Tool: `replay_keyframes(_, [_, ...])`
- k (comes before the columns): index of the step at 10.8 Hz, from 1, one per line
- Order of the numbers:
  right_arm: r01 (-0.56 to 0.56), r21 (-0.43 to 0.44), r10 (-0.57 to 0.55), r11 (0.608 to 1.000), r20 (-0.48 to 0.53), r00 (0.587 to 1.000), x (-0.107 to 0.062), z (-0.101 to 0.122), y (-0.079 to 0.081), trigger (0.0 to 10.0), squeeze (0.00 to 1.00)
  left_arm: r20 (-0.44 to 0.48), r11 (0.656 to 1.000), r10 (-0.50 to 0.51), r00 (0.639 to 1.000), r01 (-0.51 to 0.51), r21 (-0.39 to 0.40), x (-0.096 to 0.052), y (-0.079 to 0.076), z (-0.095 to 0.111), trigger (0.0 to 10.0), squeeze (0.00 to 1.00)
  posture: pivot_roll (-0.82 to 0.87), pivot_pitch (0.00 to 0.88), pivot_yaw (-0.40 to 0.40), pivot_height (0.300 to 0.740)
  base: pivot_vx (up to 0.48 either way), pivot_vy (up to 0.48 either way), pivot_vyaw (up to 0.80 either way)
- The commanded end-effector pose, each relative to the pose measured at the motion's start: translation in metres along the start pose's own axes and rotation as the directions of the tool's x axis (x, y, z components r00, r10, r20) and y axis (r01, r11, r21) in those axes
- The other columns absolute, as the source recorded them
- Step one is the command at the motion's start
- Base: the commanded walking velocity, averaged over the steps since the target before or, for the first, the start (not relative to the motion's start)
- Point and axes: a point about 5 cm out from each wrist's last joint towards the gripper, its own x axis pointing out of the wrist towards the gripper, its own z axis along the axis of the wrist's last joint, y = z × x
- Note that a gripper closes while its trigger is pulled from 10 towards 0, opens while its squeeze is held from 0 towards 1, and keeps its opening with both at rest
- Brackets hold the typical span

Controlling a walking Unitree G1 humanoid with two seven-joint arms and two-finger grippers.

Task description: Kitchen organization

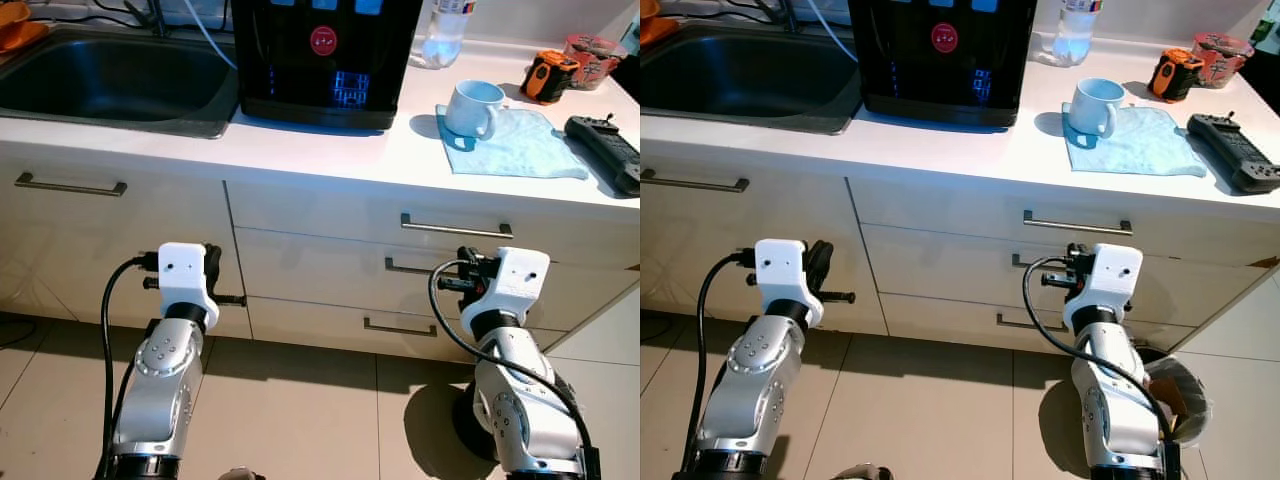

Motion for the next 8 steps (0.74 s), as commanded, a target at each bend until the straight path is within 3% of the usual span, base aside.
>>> replay_keyframes(1, [0.017, -0.012, -0.017, 1.000, 0.011, 1.000, -0.0003, 0.0021, -0.0031, 10.0, 0.00, 0.006, 1.000, 0.003, 1.000, -0.003, -0.002, -0.0005, -0.0007, 0.0025, 10.0, 0.00, 0.03, 0.076, -0.032, 0.740, 0.000, 0.000, 0.00])
replay_keyframes(2, [0.019, -0.010, -0.019, 1.000, 0.013, 1.000, -0.0004, 0.0020, -0.0041, 10.0, 0.00, 0.007, 1.000, 0.002, 1.000, -0.002, -0.011, -0.0002, -0.0004, 0.0026, 10.0, 1.00, 0.03, 0.076, -0.031, 0.740, 0.000, 0.000, 0.00])
replay_keyframes(3, [0.002, 0.026, -0.002, 1.000, 0.008, 1.000, -0.0011, 0.0021, -0.0031, 10.0, 0.76, 0.010, 1.000, -0.012, 1.000, 0.013, -0.023, -0.0004, -0.0013, 0.0027, 10.0, 1.00, 0.03, 0.076, -0.031, 0.740, 0.000, 0.000, 0.00])
replay_keyframes(4, [-0.017, 0.041, 0.016, 0.999, 0.019, 1.000, -0.0024, 0.0040, -0.0011, 10.0, 1.00, 0.016, 1.000, 0.003, 1.000, -0.003, -0.011, -0.0009, -0.0001, 0.0034, 10.0, 1.00, 0.03, 0.077, -0.031, 0.740, 0.000, 0.000, 0.00])
replay_keyframes(8, [0.006, -0.025, -0.005, 1.000, 0.034, 0.999, -0.0026, 0.0037, -0.0050, 10.0, 1.00, 0.011, 1.000, 0.026, 1.000, -0.026, -0.008, -0.0014, 0.0022, 0.0018, 10.0, 1.00, 0.02, 0.080, -0.032, 0.740, 0.000, 0.000, 0.00])
